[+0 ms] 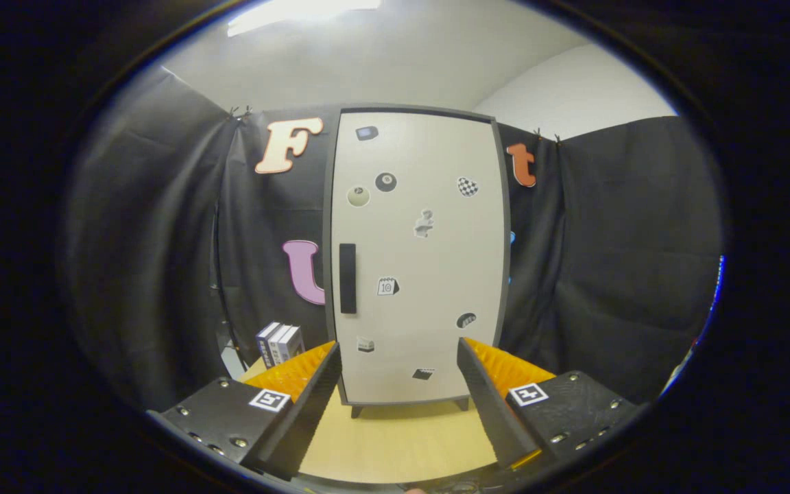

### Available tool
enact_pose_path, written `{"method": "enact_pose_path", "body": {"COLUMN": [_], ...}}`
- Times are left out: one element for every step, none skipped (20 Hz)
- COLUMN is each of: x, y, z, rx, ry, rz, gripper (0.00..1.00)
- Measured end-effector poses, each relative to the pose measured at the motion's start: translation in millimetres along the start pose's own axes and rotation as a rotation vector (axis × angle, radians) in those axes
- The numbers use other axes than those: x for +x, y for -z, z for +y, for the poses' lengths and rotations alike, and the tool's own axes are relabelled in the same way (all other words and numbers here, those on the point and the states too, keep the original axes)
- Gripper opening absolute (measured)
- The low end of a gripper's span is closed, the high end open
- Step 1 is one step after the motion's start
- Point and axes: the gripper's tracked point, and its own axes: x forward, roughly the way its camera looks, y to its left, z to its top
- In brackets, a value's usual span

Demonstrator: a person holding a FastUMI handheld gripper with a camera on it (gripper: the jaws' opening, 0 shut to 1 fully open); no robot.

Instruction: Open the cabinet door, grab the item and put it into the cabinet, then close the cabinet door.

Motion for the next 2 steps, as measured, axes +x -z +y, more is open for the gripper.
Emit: {"method": "enact_pose_path", "body": {"x": [-2.8,-4.2], "y": [-2.1,-3.3], "z": [0.3,0.3], "rx": [0.007,0.014], "ry": [0.003,0.004], "rz": [-0.009,-0.014], "gripper": [1.0,1.0]}}
